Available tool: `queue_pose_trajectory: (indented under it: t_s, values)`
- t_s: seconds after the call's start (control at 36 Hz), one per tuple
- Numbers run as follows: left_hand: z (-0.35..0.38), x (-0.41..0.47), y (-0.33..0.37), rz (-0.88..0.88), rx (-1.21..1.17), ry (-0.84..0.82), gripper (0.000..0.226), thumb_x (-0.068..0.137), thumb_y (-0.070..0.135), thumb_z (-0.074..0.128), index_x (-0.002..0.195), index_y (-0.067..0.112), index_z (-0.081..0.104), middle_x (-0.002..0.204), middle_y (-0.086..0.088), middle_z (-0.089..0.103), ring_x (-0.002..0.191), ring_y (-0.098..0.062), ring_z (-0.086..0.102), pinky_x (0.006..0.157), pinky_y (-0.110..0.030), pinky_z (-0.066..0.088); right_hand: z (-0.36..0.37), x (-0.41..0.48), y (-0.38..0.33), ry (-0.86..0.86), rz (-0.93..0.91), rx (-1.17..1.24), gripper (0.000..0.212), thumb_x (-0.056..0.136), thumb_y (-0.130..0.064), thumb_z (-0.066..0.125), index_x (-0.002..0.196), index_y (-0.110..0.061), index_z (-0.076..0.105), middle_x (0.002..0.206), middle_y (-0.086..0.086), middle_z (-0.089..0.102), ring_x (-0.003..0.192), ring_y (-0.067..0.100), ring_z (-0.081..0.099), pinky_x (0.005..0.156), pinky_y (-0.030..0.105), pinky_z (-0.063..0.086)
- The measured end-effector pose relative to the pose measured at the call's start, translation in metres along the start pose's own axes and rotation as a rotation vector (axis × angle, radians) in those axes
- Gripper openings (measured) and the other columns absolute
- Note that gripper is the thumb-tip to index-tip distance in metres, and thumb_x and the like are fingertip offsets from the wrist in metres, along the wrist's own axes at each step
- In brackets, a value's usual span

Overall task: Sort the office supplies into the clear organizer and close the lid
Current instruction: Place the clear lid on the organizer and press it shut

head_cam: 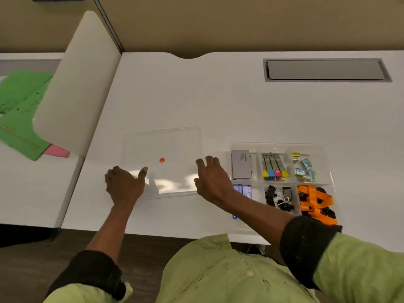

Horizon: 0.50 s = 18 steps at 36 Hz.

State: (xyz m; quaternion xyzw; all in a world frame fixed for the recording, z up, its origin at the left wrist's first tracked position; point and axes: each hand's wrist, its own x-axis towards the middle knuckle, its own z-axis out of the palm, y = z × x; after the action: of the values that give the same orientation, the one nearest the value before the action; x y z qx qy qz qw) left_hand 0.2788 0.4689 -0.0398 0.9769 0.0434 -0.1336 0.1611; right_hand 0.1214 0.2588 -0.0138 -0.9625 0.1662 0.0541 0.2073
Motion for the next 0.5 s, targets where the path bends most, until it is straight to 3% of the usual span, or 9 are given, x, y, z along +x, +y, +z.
queue_pose_trajectory:
  t_s: [0.08,0.14,0.22,0.33,0.5]
  values:
    - [-0.002,0.001,0.000,-0.002,-0.106,-0.054,0.109,0.083,0.065,0.071,0.152,-0.007,0.028,0.157,-0.026,0.035,0.148,-0.043,0.031,0.115,-0.062,0.037,0.018,0.010,-0.007,-0.097,0.120,-0.063,0.087,0.092,-0.041,0.065,0.153,0.002,0.020,0.146,0.042,0.031,0.140,0.056,0.026,0.114,0.053,0.035]
    - [-0.001,0.001,0.000,-0.003,-0.153,-0.064,0.110,0.082,0.065,0.073,0.153,-0.006,0.027,0.159,-0.025,0.033,0.150,-0.042,0.029,0.116,-0.062,0.036,0.026,0.013,-0.012,-0.116,0.172,-0.083,0.099,0.092,-0.052,0.062,0.156,0.001,0.008,0.149,0.046,0.025,0.146,0.057,0.012,0.120,0.055,0.022]
    - [-0.001,-0.001,0.004,0.007,-0.180,-0.064,0.111,0.080,0.066,0.074,0.154,-0.003,0.028,0.158,-0.024,0.035,0.148,-0.041,0.031,0.115,-0.062,0.037,0.034,0.012,-0.021,-0.063,0.236,0.010,0.100,0.088,-0.058,0.062,0.155,-0.001,0.013,0.147,0.044,0.028,0.144,0.055,0.017,0.118,0.054,0.023]
    - [-0.003,-0.005,0.008,0.026,-0.184,-0.031,0.104,0.077,0.066,0.077,0.148,0.002,0.037,0.150,-0.021,0.043,0.143,-0.039,0.036,0.110,-0.063,0.039,0.033,0.010,-0.031,0.047,0.306,0.285,0.087,0.082,-0.054,0.069,0.146,-0.010,0.030,0.139,0.021,0.043,0.135,0.038,0.033,0.110,0.047,0.034]
    - [-0.018,-0.001,0.007,-0.133,-0.321,-0.006,0.100,0.070,0.068,0.082,0.141,0.009,0.046,0.145,-0.018,0.046,0.139,-0.038,0.041,0.112,-0.061,0.039,0.014,0.011,-0.033,0.139,0.475,0.642,0.084,0.072,-0.052,0.078,0.139,-0.020,0.039,0.132,0.008,0.043,0.130,0.026,0.035,0.104,0.037,0.038]
